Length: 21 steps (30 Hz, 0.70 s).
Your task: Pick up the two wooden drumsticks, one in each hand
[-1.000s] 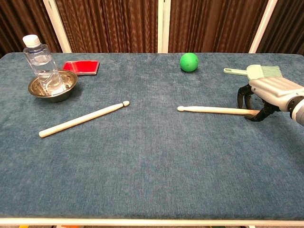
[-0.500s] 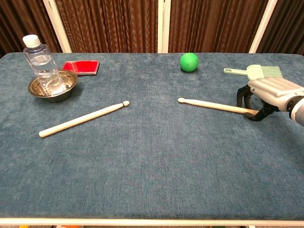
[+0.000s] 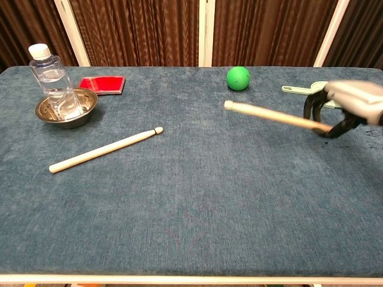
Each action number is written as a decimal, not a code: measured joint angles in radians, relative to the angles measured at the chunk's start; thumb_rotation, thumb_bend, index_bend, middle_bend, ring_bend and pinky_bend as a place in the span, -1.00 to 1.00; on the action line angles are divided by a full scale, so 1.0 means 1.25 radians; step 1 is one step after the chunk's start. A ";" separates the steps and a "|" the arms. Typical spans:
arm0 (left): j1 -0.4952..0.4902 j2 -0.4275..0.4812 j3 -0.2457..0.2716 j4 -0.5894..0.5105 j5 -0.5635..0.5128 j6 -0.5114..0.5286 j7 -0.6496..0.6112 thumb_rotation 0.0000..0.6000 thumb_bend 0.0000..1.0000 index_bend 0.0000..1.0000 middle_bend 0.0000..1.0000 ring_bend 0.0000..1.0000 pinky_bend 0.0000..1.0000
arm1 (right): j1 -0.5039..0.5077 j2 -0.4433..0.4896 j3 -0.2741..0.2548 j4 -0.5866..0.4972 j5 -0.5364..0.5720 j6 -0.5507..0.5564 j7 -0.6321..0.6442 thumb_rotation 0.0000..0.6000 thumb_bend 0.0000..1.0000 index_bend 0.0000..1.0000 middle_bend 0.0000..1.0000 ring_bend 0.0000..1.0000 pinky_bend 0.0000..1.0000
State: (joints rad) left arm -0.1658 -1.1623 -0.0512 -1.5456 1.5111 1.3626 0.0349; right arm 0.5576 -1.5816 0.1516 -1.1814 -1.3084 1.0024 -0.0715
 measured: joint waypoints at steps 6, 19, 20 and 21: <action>-0.064 -0.004 -0.029 -0.071 -0.008 -0.057 0.078 1.00 -1.00 -0.31 -0.34 -0.35 -0.22 | -0.023 0.108 0.017 -0.117 -0.055 0.089 0.069 1.00 0.26 0.05 0.14 -0.44 -0.61; -0.200 -0.181 -0.070 -0.113 -0.177 -0.221 0.300 1.00 -0.77 -0.15 -0.04 0.33 0.50 | -0.079 0.250 0.031 -0.220 -0.073 0.168 0.135 1.00 0.27 0.05 0.14 -0.44 -0.61; -0.209 -0.202 -0.073 -0.103 -0.204 -0.228 0.326 1.00 -0.75 -0.15 -0.04 0.34 0.51 | -0.082 0.251 0.028 -0.217 -0.072 0.168 0.138 1.00 0.27 0.05 0.14 -0.44 -0.61; -0.216 -0.216 -0.075 -0.095 -0.226 -0.232 0.345 1.00 -0.73 -0.15 -0.04 0.35 0.51 | -0.084 0.251 0.026 -0.215 -0.072 0.169 0.140 1.00 0.27 0.05 0.14 -0.44 -0.61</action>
State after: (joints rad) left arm -0.4355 -1.4327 -0.1448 -1.6642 1.2288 1.0720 0.4662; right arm 0.4524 -1.2677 0.1846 -1.4495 -1.3990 1.2133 0.1032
